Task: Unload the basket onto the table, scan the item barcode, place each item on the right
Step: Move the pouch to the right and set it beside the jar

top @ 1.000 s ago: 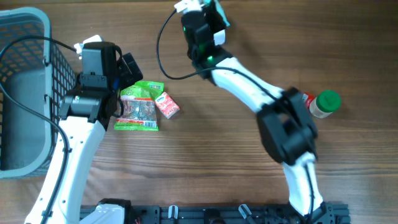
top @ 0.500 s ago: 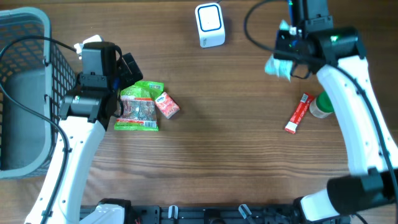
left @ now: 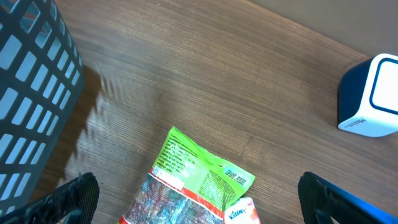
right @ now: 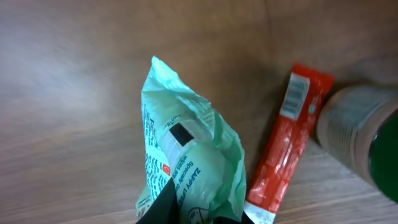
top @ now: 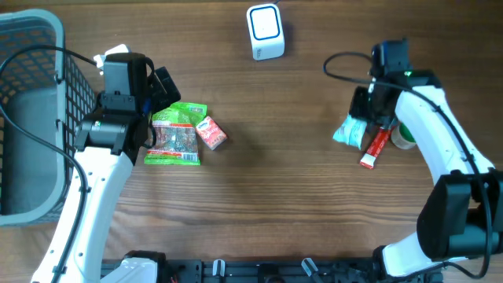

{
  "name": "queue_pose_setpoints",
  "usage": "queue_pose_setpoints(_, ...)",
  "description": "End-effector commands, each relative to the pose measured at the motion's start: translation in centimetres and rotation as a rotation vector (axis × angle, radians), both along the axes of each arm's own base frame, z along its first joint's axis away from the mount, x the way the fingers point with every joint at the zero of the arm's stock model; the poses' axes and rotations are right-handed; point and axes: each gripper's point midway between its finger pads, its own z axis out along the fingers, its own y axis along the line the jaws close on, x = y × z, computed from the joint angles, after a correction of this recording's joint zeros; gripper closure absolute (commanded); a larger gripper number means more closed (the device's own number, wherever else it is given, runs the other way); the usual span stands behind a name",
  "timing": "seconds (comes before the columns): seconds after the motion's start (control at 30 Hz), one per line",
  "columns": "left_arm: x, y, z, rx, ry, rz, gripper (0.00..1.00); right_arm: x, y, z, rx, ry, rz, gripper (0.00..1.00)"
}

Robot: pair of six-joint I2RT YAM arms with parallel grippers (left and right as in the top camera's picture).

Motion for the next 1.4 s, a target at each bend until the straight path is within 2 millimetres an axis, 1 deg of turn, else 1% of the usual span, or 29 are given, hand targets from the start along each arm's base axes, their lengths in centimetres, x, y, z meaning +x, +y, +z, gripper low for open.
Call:
queue_pose_setpoints(0.0, 0.2, 0.5, 0.6, 0.014, -0.014, 0.013, 0.00, -0.6, -1.3, -0.8, -0.067, 0.016, -0.020, 0.62)
queue_pose_setpoints(0.03, 0.2, 0.5, 0.6, 0.014, -0.014, 0.013, 0.00, -0.5, -1.3, -0.8, -0.069, 0.015, -0.012, 0.50)
queue_pose_setpoints(0.07, 0.2, 0.5, 0.6, 0.014, -0.014, 0.013, 0.00, -0.4, -1.3, -0.6, -0.072, 0.011, 0.004, 0.43)
queue_pose_setpoints(0.1, 0.2, 0.5, 0.6, 0.014, -0.014, 0.013, 0.00, 0.0, -1.3, -0.1, -0.076, -0.001, 0.023, 0.27)
queue_pose_setpoints(0.13, 0.2, 0.5, 0.6, 0.014, -0.014, 0.013, 0.00, 0.4, -1.2, 0.5, -0.077, -0.011, 0.029, 0.26)
queue_pose_setpoints(0.23, 0.2, 0.5, 0.6, 0.014, -0.014, 0.013, 0.00, 1.4, -0.9, 2.8, -0.065, -0.040, 0.029, 0.25)
queue_pose_setpoints(0.27, 0.2, 0.5, 0.6, 0.014, -0.014, 0.013, 0.00, 1.8, -0.4, 3.5, -0.037, -0.053, 0.038, 0.26)
queue_pose_setpoints(0.3, 0.2, 0.5, 0.6, 0.014, -0.014, 0.013, 0.00, 2.1, 0.6, 4.2, 0.013, -0.065, 0.052, 0.30)
queue_pose_setpoints(0.33, 0.2, 0.5, 0.6, 0.014, -0.014, 0.013, 0.00, 2.4, 1.7, 4.7, 0.075, -0.076, 0.073, 0.33)
queue_pose_setpoints(0.4, 0.2, 0.5, 0.6, 0.014, -0.014, 0.013, 0.00, 2.4, 4.3, 5.2, 0.207, -0.079, 0.115, 0.43)
queue_pose_setpoints(0.47, 0.2, 0.5, 0.6, 0.014, -0.014, 0.013, 0.00, 1.9, 5.9, 5.1, 0.288, -0.062, 0.138, 0.57)
queue_pose_setpoints(0.5, 0.2, 0.5, 0.6, 0.014, -0.014, 0.013, 0.00, 1.5, 6.1, 4.7, 0.291, -0.049, 0.139, 0.61)
queue_pose_setpoints(0.57, 0.2, 0.5, 0.6, 0.014, -0.014, 0.013, 0.00, 1.0, 6.1, 3.8, 0.275, -0.030, 0.141, 0.62)
queue_pose_setpoints(0.67, 0.2, 0.5, 0.6, 0.014, -0.014, 0.013, 0.00, 0.4, 6.4, 1.7, 0.252, -0.015, 0.149, 0.66)
queue_pose_setpoints(0.73, 0.2, 0.5, 0.6, 0.014, -0.014, 0.013, 0.00, 0.1, 6.6, -0.3, 0.240, -0.019, 0.134, 0.67)
queue_pose_setpoints(0.87, 0.2, 0.5, 0.6, 0.014, -0.014, 0.013, 0.00, -0.3, 6.0, -3.6, 0.197, -0.043, 0.037, 0.68)
queue_pose_setpoints(0.93, 0.2, 0.5, 0.6, 0.014, -0.014, 0.013, 0.00, -0.7, 4.9, -5.3, 0.147, -0.057, -0.009, 0.68)
queue_pose_setpoints(0.97, 0.2, 0.5, 0.6, 0.014, -0.014, 0.013, 0.00, -0.9, 4.3, -5.8, 0.119, -0.057, -0.027, 0.68)
queue_pose_setpoints(1.03, 0.2, 0.5, 0.6, 0.014, -0.014, 0.013, 0.00, -1.6, 3.3, -6.2, 0.060, -0.034, -0.039, 0.68)
queue_pose_setpoints(1.2, 0.2, 0.5, 0.6, 0.014, -0.014, 0.013, 0.00, -4.0, 0.0, -6.3, -0.129, 0.053, -0.048, 0.68)
queue_pose_setpoints(1.3, 0.2, 0.5, 0.6, 0.014, -0.014, 0.013, 0.00, -4.8, -1.2, -6.2, -0.201, 0.085, -0.029, 0.68)
queue_pose_setpoints(1.37, 0.2, 0.5, 0.6, 0.014, -0.014, 0.013, 0.00, -4.7, -1.3, -6.1, -0.209, 0.086, -0.022, 0.68)
